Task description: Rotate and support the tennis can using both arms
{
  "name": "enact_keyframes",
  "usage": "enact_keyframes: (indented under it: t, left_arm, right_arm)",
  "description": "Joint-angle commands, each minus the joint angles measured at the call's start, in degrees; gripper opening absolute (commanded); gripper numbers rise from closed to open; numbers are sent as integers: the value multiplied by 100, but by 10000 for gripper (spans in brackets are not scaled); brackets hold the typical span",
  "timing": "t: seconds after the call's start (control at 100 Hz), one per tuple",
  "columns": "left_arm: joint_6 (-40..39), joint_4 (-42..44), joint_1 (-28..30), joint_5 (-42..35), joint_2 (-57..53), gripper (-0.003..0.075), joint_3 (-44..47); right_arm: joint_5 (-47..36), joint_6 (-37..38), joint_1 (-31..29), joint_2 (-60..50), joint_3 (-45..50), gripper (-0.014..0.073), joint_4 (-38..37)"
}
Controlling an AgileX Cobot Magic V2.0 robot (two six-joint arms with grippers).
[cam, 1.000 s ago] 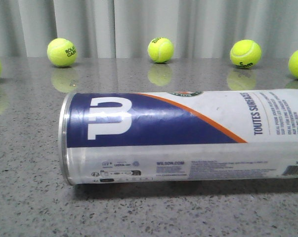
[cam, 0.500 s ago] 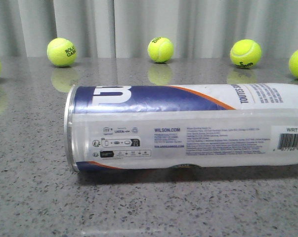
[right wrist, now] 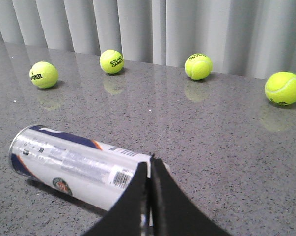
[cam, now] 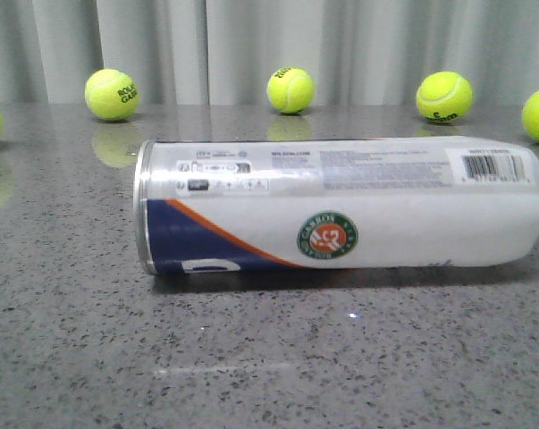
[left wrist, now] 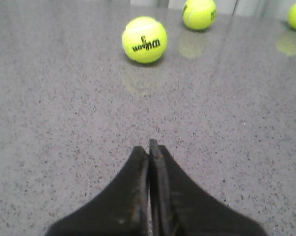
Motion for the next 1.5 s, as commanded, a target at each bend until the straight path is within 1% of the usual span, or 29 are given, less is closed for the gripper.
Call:
enact_keyframes:
  t: [0.0, 0.19, 0.22, 0.26, 0.31, 0.34, 0.36, 0.4, 0.41, 0.43, 0.44, 0.48, 0.51, 0.55, 0.59, 0.67, 0.74, 0.85, 0.99, 1.07, 1.14, 1.21, 1.37, 1.49]
  left_arm:
    - [-1, -151, -14, 28, 595, -19, -537]
    - [-1, -260, -14, 374, 1675, -17, -1178]
    - [-1, -325, -14, 399, 1863, -13, -1268]
    - [-1, -431, -14, 433, 2044, 12, -1398]
    - [42, -545, -14, 478, 2329, 77, -1548]
    - [102, -606, -14, 503, 2463, 143, -1629]
    - [179, -674, -14, 520, 2562, 174, -1688]
    - [277, -838, -14, 546, 2722, 276, -1799]
    - [345, -874, -14, 546, 2782, 312, -1817]
    - [391, -984, -14, 558, 2874, 349, -1871]
    - [410, -1064, -14, 558, 2904, 384, -1889]
    - [493, -1268, -14, 571, 3086, 482, -1992]
    - [519, -1464, -14, 606, 3206, 532, -2062]
    - [617, -1678, -14, 650, 3377, 576, -2162]
    - [834, -1989, -14, 746, 3532, 585, -2260]
    - [1366, -2720, -14, 997, 3858, 563, -2416]
    - [1886, -3487, -14, 1278, 4140, 548, -2510]
    - [2725, -4783, -14, 1791, 4569, 547, -2575]
    - [3547, -6361, -14, 2431, 5102, 547, -2580]
    - [3811, -7128, -18, 2814, 5399, 547, -2580]
    - [3987, -7574, -73, 3119, 5671, 547, -2580]
    - [4071, -7866, -218, 3258, 5911, 547, -2580]
    - [4224, -8181, -871, 3233, 6394, 547, -2580]
    - [4582, -8744, -1287, 3109, 6786, 547, -2580]
  right_arm:
    - [-393, 16, -39, 52, -147, -59, -33]
    - [-393, 16, -39, 52, -147, -59, -33]
    - [-393, 16, -39, 52, -147, -59, -33]
    - [-393, 16, -39, 52, -147, -59, -33]
    - [-393, 16, -39, 52, -147, -59, -33]
    - [-393, 16, -39, 52, -147, -59, -33]
    - [-393, 16, -39, 52, -147, -59, -33]
    - [-393, 16, -39, 52, -147, -59, -33]
    - [-393, 16, -39, 52, -147, -59, -33]
    - [-393, 16, -39, 52, -147, -59, -33]
    - [-393, 16, -39, 52, -147, -59, -33]
    - [-393, 16, -39, 52, -147, -59, -33]
    - [-393, 16, -39, 52, -147, -59, -33]
    - [-393, 16, -39, 52, -147, -59, -33]
    - [-393, 16, -39, 52, -147, -59, -33]
    - [-393, 16, -39, 52, -147, -59, -33]
    - [-393, 16, -39, 52, -147, -59, -33]
    - [-393, 16, -39, 52, -147, -59, -33]
    - [-393, 16, -39, 52, -147, -59, -33]
    - [-393, 16, -39, 52, -147, -59, -33]
    - [-393, 16, -39, 52, -147, -59, -33]
    - [-393, 16, -39, 52, -147, -59, -33]
    - [-393, 16, -39, 52, -147, -59, -33]
    - [-393, 16, -39, 52, -147, -59, -33]
